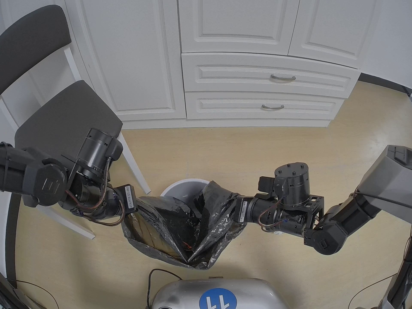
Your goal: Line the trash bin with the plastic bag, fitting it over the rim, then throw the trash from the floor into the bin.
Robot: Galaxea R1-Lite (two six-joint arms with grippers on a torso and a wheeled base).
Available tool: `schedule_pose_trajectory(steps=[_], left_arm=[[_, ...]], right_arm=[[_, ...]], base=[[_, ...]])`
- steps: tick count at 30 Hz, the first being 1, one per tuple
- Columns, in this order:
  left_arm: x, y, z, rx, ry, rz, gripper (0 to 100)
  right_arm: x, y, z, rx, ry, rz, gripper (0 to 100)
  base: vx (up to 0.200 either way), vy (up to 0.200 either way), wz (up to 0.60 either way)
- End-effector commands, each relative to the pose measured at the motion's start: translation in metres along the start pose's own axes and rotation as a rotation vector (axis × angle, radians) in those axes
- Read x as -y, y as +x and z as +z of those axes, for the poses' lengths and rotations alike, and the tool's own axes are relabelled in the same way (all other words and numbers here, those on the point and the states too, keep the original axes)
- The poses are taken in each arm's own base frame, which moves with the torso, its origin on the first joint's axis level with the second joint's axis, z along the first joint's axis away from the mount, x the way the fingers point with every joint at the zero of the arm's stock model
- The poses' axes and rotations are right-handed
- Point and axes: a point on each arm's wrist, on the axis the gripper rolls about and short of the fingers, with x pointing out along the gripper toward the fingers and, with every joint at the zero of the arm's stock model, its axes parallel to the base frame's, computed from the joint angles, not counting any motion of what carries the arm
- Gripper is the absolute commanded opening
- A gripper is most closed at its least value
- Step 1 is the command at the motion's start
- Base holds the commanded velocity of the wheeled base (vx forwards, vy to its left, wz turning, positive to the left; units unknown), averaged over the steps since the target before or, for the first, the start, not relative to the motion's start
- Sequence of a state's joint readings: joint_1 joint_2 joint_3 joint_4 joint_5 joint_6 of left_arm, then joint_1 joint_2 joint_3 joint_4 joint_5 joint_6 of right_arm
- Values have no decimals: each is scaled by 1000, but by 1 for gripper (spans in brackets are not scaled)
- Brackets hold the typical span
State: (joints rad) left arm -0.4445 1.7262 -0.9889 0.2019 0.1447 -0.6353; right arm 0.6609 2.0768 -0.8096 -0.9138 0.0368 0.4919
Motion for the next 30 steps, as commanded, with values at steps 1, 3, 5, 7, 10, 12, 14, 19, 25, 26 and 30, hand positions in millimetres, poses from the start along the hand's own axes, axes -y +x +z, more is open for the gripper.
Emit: schedule_pose_trajectory(steps=[1, 3, 5, 7, 10, 12, 14, 19, 25, 26, 30], left_arm=[[-7, -13, -2, 20, 25, -10, 0], [-9, -13, -4, 10, 41, -2, 0], [-15, -15, -6, 4, 62, 12, 0], [-21, -17, -8, -6, 79, 28, 0], [-25, -24, -10, 2, 89, 23, 0], [-25, -29, -10, 9, 92, 5, 0], [-24, -31, -13, -6, 108, -9, 0], [-25, -36, -14, -7, 122, -9, 0], [-30, -62, -18, 30, 129, -43, 0], [-29, -66, -19, 39, 134, -53, 0], [-27, -71, -18, 60, 164, -68, 0]], right_arm=[[-8, -18, 15, 16, -40, -24, 0], [-7, -20, 14, -7, -41, -55, 0], [-9, -23, 16, 0, -43, -67, 0], [-13, -29, 18, 15, -52, -67, 0], [-24, -43, 17, 14, -114, -64, 0], [-23, -47, 16, -2, -149, -86, 0], [-21, -46, 13, -20, -161, -108, 0], [-14, -40, 8, -54, -166, -145, 0], [-10, -41, 6, -69, -206, -174, 0], [-10, -41, 6, -69, -209, -179, 0], [-10, -39, 6, -66, -213, -189, 0]], base=[[0, 0, 0], [0, 0, 0], [0, 0, 0], [0, 0, 0], [0, 0, 0], [0, 0, 0], [0, 0, 0], [0, 0, 0], [0, 0, 0], [0, 0, 0], [0, 0, 0]])
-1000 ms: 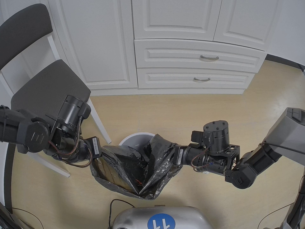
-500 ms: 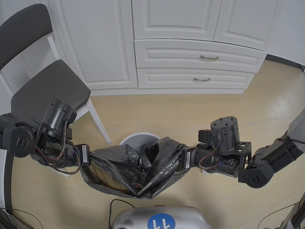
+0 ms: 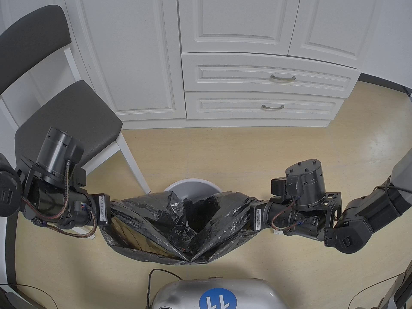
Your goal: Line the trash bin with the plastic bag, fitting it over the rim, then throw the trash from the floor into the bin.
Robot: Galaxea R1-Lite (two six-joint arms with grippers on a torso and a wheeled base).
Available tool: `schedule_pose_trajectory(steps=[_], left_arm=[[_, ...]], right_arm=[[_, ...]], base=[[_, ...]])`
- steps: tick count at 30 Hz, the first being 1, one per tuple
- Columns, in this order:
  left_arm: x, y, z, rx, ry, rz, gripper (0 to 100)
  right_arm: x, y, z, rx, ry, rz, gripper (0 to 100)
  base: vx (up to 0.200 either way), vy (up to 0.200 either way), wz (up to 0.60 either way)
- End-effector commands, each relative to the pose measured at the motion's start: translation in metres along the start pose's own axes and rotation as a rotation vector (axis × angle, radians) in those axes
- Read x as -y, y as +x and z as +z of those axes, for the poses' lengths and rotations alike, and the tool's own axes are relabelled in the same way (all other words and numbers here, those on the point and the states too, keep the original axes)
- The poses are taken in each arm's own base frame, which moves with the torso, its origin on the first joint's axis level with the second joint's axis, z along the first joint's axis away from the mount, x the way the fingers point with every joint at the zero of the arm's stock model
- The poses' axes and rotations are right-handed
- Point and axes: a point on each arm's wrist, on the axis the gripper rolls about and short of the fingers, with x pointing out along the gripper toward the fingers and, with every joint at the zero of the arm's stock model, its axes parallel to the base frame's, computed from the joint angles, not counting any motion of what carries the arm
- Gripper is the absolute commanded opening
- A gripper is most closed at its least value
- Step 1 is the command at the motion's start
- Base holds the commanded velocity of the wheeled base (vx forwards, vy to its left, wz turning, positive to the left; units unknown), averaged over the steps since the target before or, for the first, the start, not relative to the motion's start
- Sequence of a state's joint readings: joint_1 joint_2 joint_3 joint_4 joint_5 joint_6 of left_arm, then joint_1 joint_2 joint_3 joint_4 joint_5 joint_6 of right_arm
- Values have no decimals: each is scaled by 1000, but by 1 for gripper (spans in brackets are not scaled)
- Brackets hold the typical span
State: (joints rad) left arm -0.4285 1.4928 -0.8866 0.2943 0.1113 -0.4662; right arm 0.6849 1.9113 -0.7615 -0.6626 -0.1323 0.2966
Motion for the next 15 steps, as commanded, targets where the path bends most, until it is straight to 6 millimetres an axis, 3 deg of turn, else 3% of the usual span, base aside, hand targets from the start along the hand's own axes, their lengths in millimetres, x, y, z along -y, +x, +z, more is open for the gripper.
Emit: schedule_pose_trajectory(steps=[1, 15], left_arm=[[2, -13, 2, 49, 25, -31, 0], [8, 8, 2, -7, 47, -9, 0]], right_arm=[[-1, 1, -2, -4, -5, -2, 0], [6, 15, -17, -104, -25, -44, 0]], base=[[0, 0, 0], [0, 0, 0]])
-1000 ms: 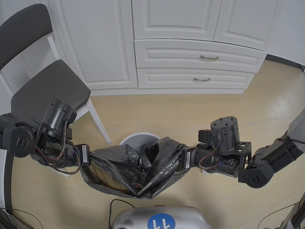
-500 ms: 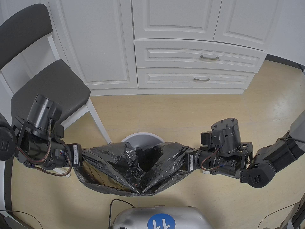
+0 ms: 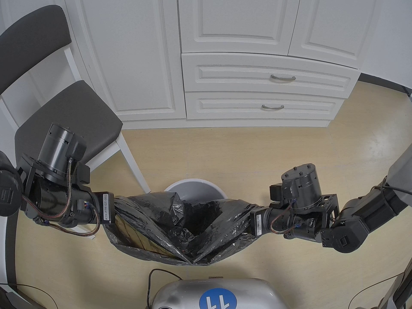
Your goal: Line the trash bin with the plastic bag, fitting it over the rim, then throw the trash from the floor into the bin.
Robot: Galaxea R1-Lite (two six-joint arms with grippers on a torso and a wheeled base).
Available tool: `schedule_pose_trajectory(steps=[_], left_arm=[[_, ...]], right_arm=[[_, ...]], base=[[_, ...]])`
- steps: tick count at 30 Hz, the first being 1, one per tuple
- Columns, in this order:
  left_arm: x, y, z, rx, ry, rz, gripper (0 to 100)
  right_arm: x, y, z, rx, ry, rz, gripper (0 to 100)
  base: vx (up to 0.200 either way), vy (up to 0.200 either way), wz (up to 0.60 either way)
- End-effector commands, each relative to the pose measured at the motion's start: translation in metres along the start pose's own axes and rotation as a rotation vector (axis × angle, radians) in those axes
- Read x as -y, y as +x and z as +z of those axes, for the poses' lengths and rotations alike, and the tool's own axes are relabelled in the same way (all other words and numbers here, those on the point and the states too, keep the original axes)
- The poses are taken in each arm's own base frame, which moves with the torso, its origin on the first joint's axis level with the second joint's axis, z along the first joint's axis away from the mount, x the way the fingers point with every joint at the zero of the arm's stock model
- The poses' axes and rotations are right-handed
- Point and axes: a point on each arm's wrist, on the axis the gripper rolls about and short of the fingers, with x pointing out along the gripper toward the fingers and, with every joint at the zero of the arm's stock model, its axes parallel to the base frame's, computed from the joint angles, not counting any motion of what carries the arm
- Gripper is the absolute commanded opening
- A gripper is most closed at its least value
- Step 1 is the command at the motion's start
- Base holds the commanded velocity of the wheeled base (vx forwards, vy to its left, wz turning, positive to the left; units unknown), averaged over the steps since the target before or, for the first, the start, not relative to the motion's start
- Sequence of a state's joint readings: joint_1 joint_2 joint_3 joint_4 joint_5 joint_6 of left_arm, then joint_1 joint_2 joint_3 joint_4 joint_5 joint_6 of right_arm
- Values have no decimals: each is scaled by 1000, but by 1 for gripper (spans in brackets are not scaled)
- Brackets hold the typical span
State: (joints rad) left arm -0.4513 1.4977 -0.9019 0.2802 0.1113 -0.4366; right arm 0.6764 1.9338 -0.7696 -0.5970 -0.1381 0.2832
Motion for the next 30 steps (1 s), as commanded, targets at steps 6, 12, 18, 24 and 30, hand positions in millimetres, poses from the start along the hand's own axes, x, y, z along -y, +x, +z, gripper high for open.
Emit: schedule_pose_trajectory(steps=[6, 12, 18, 24, 30], left_arm=[[2, 10, -2, -32, 10, 11, 0], [2, 12, -1, -36, 9, 13, 0], [3, 13, -3, -45, 16, 14, 0], [2, 11, -3, -43, 13, 15, 0], [2, 9, -3, -39, 14, 15, 0]], right_arm=[[3, 12, -9, -37, -8, -17, 0], [5, 11, -9, -38, -41, -21, 0], [6, 6, -11, -43, -64, -19, 0], [5, 3, -11, -47, -77, -18, 0], [5, 3, -12, -51, -86, -18, 0]], base=[[0, 0, 0], [0, 0, 0], [0, 0, 0], [0, 0, 0], [0, 0, 0]])
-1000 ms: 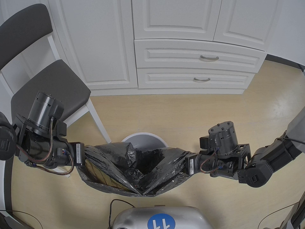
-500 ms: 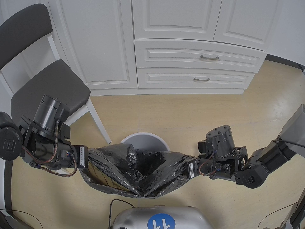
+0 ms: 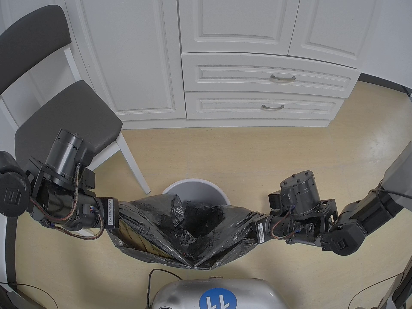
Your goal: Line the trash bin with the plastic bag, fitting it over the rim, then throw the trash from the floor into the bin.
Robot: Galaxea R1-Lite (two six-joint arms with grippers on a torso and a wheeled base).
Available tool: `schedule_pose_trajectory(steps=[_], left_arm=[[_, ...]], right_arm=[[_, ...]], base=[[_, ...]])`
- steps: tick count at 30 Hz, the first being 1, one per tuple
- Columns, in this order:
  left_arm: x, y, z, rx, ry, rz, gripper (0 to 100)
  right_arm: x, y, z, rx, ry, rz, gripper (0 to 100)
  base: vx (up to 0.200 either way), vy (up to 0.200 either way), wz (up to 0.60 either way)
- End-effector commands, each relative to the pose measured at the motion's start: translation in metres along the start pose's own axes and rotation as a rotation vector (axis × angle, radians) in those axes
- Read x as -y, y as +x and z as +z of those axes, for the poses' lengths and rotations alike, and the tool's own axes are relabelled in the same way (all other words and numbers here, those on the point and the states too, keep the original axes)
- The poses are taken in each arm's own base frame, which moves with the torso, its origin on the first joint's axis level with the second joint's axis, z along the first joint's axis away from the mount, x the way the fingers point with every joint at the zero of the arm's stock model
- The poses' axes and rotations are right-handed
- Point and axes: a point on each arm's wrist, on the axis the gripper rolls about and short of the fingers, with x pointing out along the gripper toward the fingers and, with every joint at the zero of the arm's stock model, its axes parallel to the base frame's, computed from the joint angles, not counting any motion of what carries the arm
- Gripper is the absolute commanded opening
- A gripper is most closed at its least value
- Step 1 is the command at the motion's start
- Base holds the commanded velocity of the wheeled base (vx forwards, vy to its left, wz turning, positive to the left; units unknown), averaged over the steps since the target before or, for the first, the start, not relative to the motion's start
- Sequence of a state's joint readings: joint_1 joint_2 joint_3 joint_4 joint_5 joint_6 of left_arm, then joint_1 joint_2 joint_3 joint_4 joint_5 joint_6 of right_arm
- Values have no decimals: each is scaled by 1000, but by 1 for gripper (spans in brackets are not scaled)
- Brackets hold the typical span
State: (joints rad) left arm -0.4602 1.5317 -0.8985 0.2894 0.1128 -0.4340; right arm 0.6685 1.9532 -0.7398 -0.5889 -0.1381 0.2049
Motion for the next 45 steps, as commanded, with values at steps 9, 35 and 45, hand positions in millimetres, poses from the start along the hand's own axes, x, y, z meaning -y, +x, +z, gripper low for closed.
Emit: schedule_pose_trajectory(steps=[9, 35, 45], left_arm=[[2, -2, -2, -1, 9, -9, 0], [7, -14, -6, 31, 30, -50, 0], [8, -14, -7, 29, 32, -50, 0]], right_arm=[[-2, -7, 3, 7, -13, 7, 0], [7, -12, 3, 17, 4, -19, 0], [11, -16, 6, 30, -2, -38, 0]], base=[[0, 0, 0], [0, 0, 0], [0, 0, 0]])
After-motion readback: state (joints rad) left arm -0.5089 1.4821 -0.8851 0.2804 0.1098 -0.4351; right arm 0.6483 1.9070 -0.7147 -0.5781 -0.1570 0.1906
